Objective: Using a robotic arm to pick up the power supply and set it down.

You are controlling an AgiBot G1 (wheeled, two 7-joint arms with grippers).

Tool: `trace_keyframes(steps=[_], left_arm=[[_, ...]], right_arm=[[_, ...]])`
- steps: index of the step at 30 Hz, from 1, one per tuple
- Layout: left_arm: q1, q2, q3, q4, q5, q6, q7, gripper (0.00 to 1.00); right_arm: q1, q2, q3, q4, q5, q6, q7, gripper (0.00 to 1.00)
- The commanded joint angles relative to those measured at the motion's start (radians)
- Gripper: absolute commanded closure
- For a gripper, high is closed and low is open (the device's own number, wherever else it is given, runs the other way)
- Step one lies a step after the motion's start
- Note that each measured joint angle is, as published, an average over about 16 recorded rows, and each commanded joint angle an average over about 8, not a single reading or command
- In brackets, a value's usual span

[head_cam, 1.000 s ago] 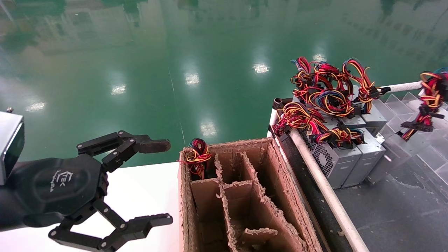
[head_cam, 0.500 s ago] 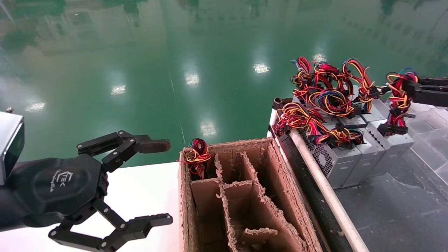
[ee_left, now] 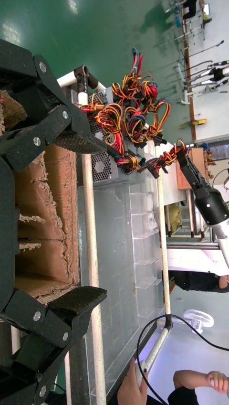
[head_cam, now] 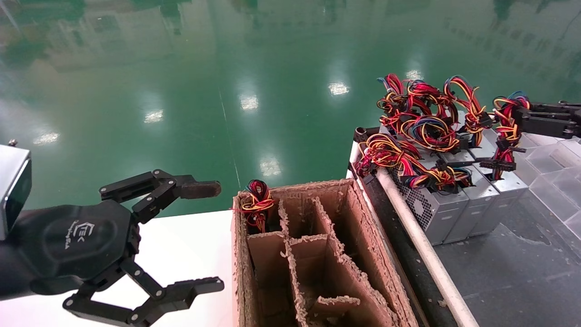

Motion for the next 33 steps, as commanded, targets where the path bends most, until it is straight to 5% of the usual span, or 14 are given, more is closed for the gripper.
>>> trace_keyframes(steps=[1,7,33], left_arm=[[0.000,0.000,0.000,0.000,0.000,0.000,0.000,0.00],[0.000,0.000,0.000,0.000,0.000,0.000,0.000,0.00],[0.000,0.000,0.000,0.000,0.000,0.000,0.000,0.00]], right_arm=[[-0.006,-0.005,0.002,-0.004,0.003,0.009,0.000,0.74],[-0.018,-0.002,0.009,-0.008,0.013,0.005,0.006,0.01],[-0.023,0.022,0.038,0.004,0.054,-0.030,0.019,0.00]])
